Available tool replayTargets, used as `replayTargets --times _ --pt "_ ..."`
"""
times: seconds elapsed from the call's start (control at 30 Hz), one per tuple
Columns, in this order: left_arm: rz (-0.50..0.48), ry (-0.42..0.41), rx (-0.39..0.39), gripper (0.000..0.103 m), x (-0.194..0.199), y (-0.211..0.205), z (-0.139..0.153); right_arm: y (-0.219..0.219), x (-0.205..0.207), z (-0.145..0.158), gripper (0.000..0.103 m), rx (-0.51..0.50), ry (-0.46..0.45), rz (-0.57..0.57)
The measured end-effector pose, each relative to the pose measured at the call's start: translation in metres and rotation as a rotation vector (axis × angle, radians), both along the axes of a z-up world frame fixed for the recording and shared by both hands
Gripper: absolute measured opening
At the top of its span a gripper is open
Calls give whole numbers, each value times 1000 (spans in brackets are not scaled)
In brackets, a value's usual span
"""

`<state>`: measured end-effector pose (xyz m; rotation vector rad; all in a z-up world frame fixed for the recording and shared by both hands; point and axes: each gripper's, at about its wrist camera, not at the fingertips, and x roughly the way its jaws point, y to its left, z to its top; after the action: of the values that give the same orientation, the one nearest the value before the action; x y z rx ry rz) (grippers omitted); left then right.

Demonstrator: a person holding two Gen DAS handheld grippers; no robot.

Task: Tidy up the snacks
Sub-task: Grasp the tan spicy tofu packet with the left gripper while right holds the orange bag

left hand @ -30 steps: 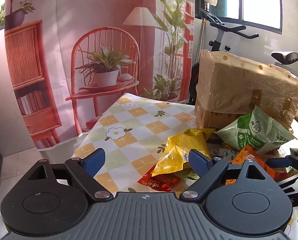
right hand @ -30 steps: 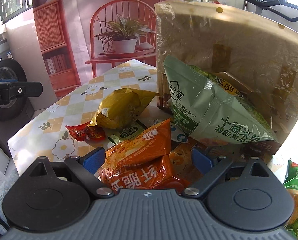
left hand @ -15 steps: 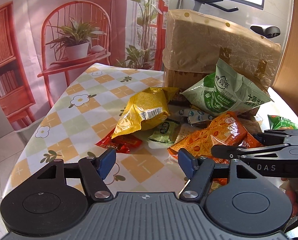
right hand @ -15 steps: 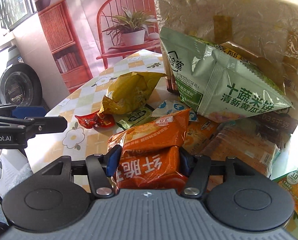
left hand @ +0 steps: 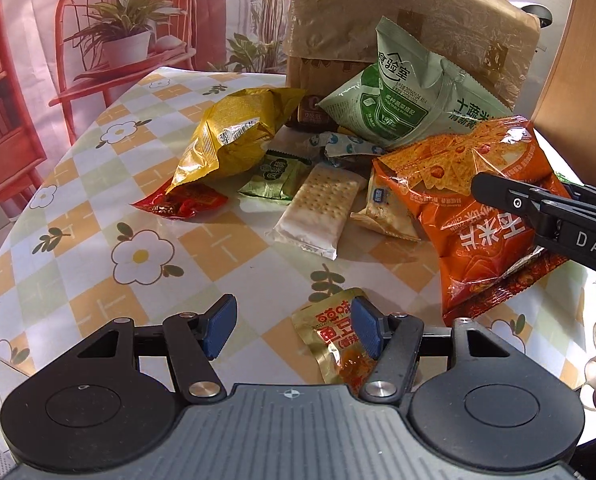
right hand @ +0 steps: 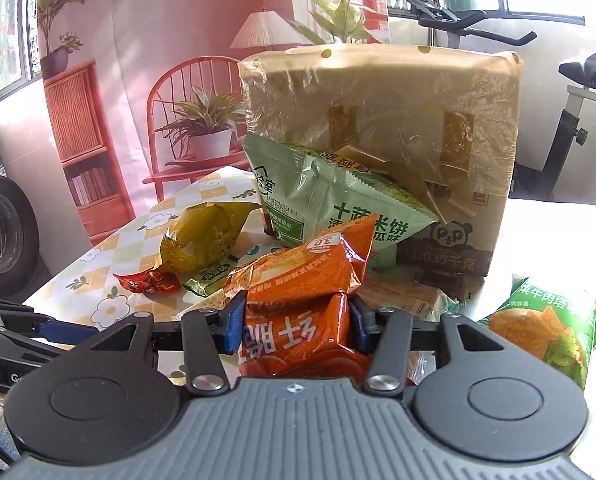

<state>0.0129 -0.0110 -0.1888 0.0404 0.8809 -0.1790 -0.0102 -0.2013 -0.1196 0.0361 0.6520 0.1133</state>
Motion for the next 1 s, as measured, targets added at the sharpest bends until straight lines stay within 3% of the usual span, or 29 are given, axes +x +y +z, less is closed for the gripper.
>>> replayTargets --times 0.23,0.4,0.57,0.73,0.87,0.9,0.93,0.97,1.0 --pt "20 22 41 67 1 -21 -13 -14 -14 -7 51 32 -4 -33" --pt "-24 -8 126 68 -1 -45 -21 -20 -18 -7 51 47 -18 -41" --pt "-34 -5 141 69 0 -53 -28 -20 -20 -10 51 57 -22 -32" --pt "10 -1 160 87 -1 -50 -30 -23 -20 -11 51 65 -18 -40" --pt "32 15 109 89 4 -38 -31 -22 -19 -11 51 67 -15 -40" --pt "29 15 96 87 4 -37 -32 -22 -19 -12 51 69 -13 -40" --pt "19 8 79 78 3 -36 -31 -22 -19 -12 51 70 -12 -40" --pt "2 -2 68 60 2 -37 -30 -22 -18 -12 51 72 -9 -41" --pt "-15 -11 68 53 0 -39 -29 -22 -18 -12 51 73 -9 -42"
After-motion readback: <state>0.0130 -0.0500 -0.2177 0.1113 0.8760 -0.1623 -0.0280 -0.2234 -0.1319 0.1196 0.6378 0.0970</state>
